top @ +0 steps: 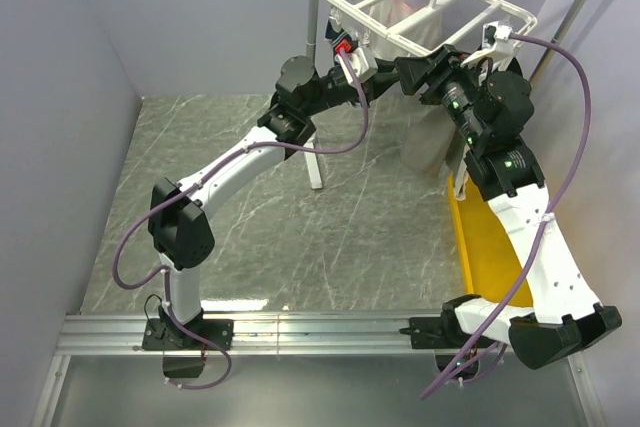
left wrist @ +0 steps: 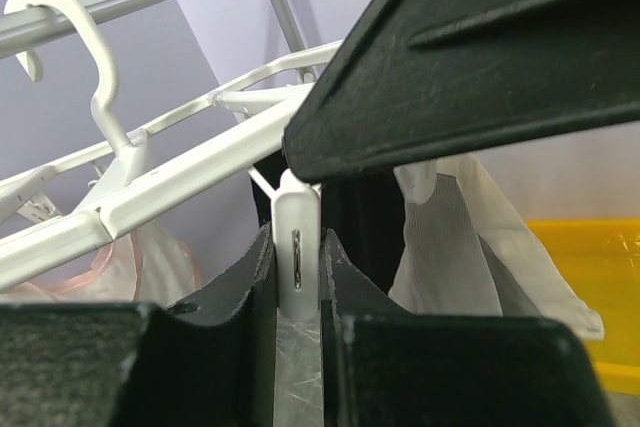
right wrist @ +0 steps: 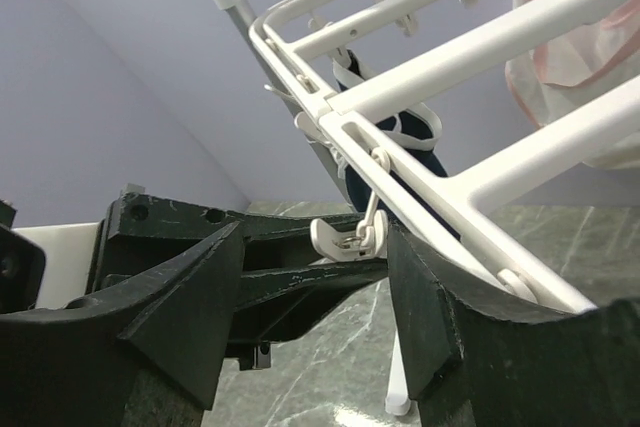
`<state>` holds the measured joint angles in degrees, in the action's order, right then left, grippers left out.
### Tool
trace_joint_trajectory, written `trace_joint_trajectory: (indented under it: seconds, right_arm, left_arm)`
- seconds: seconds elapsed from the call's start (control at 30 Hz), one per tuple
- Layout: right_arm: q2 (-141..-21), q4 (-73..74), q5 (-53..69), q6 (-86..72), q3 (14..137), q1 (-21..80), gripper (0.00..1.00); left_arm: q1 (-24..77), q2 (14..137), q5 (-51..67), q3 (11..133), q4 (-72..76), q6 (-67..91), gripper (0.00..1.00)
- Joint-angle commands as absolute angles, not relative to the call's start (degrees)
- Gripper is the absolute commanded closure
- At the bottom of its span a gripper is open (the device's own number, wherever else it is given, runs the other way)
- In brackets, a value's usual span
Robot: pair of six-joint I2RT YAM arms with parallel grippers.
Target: Clip the underwear to the hanger
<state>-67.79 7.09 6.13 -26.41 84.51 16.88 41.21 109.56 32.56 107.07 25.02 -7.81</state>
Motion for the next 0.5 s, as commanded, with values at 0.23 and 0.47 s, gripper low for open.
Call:
trace_joint_trajectory:
  seconds: [0.23, 0.47]
  right_arm:
    - [-70.05, 8.88, -1.76, -26.02, 86.48, 16.96, 0.34]
    - [-71.28, 7.56, -1.5, -26.19, 87.27, 17.05, 0.4]
  left_arm:
    - [42.54, 108.72, 33.13, 109.95, 29.0, -8.17, 1.0]
    - [42.54, 108.55, 33.92, 109.6, 29.18, -8.09, 1.0]
